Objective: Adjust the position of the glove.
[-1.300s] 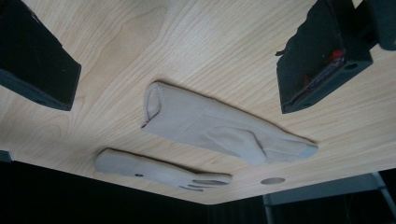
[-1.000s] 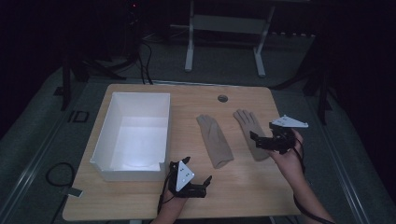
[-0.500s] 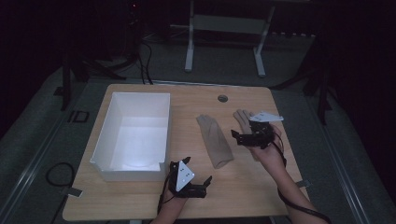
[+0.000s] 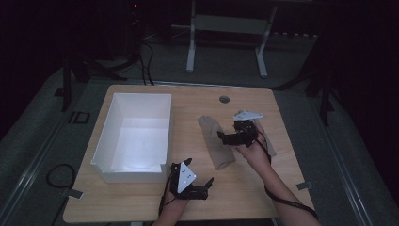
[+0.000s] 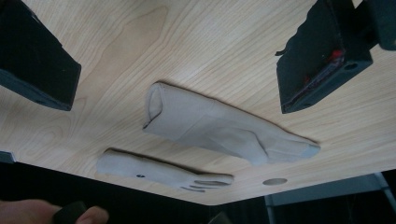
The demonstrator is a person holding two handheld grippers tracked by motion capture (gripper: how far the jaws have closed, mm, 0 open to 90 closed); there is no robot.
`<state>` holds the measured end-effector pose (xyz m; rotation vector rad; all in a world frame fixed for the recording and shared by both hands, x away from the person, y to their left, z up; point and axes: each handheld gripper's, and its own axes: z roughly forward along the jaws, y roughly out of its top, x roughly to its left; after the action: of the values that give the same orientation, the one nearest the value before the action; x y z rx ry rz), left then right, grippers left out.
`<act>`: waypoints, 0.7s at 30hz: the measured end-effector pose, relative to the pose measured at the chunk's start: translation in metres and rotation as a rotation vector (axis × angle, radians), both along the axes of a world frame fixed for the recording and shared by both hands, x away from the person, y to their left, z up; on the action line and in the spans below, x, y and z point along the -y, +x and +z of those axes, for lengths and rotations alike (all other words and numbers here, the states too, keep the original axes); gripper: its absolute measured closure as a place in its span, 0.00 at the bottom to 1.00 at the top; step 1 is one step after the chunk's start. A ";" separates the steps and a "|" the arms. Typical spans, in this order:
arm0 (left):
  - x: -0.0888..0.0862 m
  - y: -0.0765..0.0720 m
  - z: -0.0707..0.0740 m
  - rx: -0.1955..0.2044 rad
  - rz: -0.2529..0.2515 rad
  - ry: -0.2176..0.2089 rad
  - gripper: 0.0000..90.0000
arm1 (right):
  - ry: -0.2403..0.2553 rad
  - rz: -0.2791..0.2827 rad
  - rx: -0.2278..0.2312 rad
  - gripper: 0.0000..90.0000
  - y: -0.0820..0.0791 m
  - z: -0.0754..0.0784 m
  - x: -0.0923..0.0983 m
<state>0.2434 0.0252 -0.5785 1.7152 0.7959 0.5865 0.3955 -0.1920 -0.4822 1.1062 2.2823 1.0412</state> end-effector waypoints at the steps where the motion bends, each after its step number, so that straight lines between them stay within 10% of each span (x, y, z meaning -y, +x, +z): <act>1: 0.000 0.000 0.000 0.000 0.000 0.002 0.00 | -0.004 0.000 -0.004 0.16 0.002 -0.002 -0.002; 21: 0.000 0.000 0.000 0.004 -0.005 -0.001 0.00 | -0.039 -0.005 -0.092 0.35 0.039 -0.038 -0.026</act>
<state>0.2429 0.0247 -0.5786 1.7142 0.7894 0.5858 0.4346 -0.1661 -0.5201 1.1656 2.3594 0.9583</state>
